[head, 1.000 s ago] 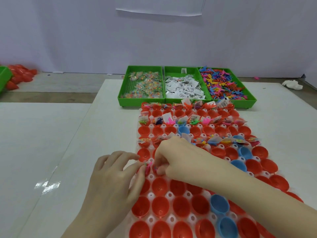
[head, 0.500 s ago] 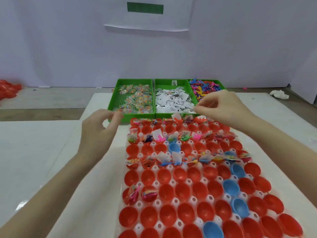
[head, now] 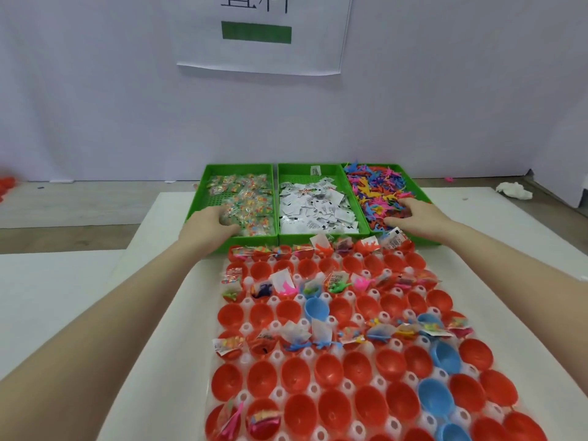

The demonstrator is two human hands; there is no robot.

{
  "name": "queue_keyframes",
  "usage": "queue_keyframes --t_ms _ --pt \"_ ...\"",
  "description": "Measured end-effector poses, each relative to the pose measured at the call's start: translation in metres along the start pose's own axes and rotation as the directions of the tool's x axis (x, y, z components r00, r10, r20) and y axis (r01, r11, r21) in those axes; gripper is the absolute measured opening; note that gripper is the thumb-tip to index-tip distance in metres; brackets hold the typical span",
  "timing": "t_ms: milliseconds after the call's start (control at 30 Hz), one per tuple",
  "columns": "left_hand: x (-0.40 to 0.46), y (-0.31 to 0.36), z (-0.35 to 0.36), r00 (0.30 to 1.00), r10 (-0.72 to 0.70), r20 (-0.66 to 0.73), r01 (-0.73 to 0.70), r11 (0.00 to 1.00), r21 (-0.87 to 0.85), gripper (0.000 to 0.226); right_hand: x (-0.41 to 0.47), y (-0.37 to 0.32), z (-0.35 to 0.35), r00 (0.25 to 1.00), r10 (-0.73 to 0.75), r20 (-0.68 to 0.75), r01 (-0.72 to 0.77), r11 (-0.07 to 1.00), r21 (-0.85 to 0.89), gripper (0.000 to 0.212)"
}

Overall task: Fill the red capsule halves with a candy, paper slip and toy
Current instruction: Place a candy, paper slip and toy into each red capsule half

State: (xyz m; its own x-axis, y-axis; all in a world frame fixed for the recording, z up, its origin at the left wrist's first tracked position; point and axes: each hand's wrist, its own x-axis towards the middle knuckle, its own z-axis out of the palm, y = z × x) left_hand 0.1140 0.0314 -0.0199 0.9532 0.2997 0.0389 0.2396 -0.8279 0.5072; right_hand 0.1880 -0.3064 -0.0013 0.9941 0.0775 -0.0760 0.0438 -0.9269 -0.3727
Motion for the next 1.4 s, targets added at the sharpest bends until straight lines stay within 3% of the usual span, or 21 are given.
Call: queue_keyframes --t_ms 67,267,433,567,667,733,833,1033,1167,1333,1400 --pt "0.001 -0.001 0.003 0.996 -0.028 -0.088 0.019 0.995 -0.103 0.052 0.004 -0.002 0.003 0.999 -0.016 -0.043 0.016 1.0 -0.022 0.068" --pt "0.0 -0.008 0.007 0.961 -0.018 -0.276 -0.049 0.972 -0.232 0.018 0.012 -0.01 0.005 0.967 -0.111 -0.229 0.131 0.988 0.075 0.019" --pt "-0.003 -0.009 0.009 0.94 0.028 -0.34 -0.118 0.962 -0.248 0.019 0.019 -0.01 0.002 0.927 -0.062 -0.371 0.122 0.983 0.139 0.012" --pt "-0.005 -0.01 0.011 0.934 0.042 -0.356 -0.127 0.968 -0.219 0.021 0.021 -0.012 0.002 0.941 -0.106 -0.32 0.168 0.971 0.171 0.007" --pt "-0.004 -0.009 0.011 0.934 0.059 -0.353 -0.134 0.972 -0.192 0.019 0.019 -0.016 0.001 0.977 -0.191 -0.097 0.203 0.969 0.143 0.041" --pt "-0.002 -0.009 0.012 0.941 0.045 -0.335 -0.118 0.973 -0.2 0.019 0.02 -0.02 0.001 0.98 -0.192 -0.045 0.196 0.977 0.079 0.044" --pt "0.0 -0.01 0.012 0.942 0.013 -0.336 -0.087 0.975 -0.205 0.023 0.019 -0.024 0.001 0.97 -0.212 -0.115 0.221 0.973 0.069 0.026" --pt "0.0 -0.011 0.015 0.916 0.08 -0.393 -0.132 0.986 -0.106 0.029 0.017 -0.029 -0.005 0.914 -0.185 -0.36 0.249 0.958 0.141 0.025" --pt "-0.003 -0.009 0.015 0.915 0.09 -0.393 -0.119 0.992 -0.049 0.041 0.025 -0.029 -0.004 0.938 -0.076 -0.337 0.15 0.968 0.2 0.019" --pt "-0.003 -0.008 0.012 0.94 0.085 -0.33 -0.081 0.996 0.026 0.044 0.031 -0.025 -0.003 0.969 -0.028 -0.244 0.045 0.997 0.063 0.044" --pt "-0.003 -0.008 0.011 0.939 0.096 -0.331 -0.09 0.995 0.033 0.044 0.03 -0.024 -0.004 0.947 0.007 -0.322 -0.043 0.994 -0.103 0.052"
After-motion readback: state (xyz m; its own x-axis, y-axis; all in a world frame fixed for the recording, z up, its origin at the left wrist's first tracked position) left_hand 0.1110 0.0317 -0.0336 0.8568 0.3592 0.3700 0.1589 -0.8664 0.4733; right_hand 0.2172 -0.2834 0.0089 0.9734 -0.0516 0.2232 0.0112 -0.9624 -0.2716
